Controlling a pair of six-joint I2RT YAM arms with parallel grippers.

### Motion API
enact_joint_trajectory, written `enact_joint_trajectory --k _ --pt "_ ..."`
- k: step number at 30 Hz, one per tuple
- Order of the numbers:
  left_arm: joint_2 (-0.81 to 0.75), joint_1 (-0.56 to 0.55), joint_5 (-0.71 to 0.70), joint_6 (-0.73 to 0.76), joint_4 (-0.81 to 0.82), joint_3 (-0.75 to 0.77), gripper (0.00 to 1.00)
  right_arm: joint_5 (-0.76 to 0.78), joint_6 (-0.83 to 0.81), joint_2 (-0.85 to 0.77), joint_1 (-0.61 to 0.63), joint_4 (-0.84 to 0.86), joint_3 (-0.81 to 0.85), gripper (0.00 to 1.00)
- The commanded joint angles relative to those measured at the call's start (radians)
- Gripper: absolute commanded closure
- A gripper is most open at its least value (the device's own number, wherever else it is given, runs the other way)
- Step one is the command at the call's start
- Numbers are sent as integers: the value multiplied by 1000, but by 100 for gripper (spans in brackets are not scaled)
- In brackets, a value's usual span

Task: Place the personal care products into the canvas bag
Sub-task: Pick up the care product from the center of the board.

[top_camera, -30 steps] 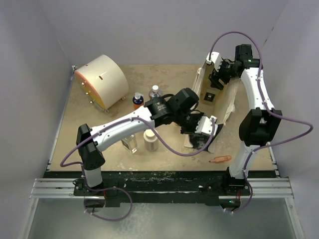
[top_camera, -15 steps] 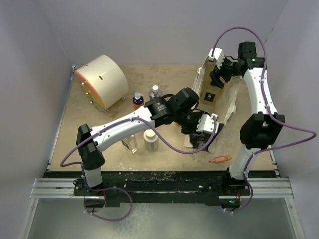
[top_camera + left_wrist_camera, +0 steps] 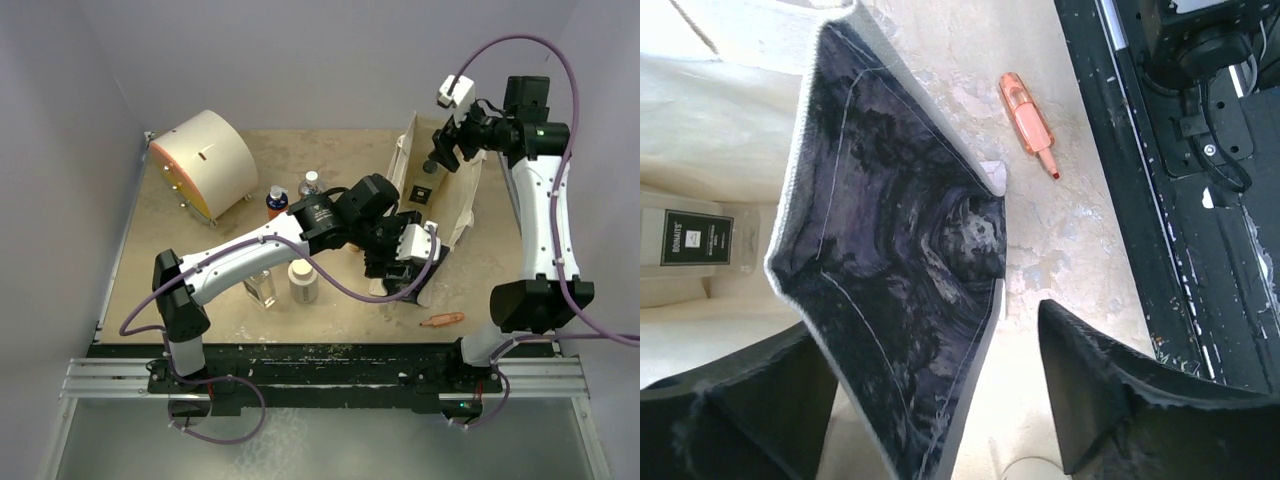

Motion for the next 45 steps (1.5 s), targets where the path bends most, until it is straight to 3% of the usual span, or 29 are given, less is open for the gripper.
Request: enact_joint_trajectory --k 1,6,10,14,23,33,38,45 --pt "-102 -5 8 -36 9 70 18 17 175 -81 2 57 27 23" --pt "-172 2 -14 -32 -11 77 7 -12 298 -153 34 120 25 22" --pt "-245 63 19 -27 -26 56 5 55 310 -190 157 145 8 23" --pt "-330 181 31 -22 -36 8 2 23 325 -199 236 175 0 23" --pt "-514 530 -106 -50 26 -132 1 -19 299 -217 411 237 -78 22" --pt "-588 832 -287 -217 193 -248 1 19 173 -149 683 185 -224 22" --pt "-605 909 -269 -241 214 -267 1 83 158 -107 829 219 -327 22" --pt "-630 935 -211 -234 223 -312 1 147 159 -53 923 296 -455 21"
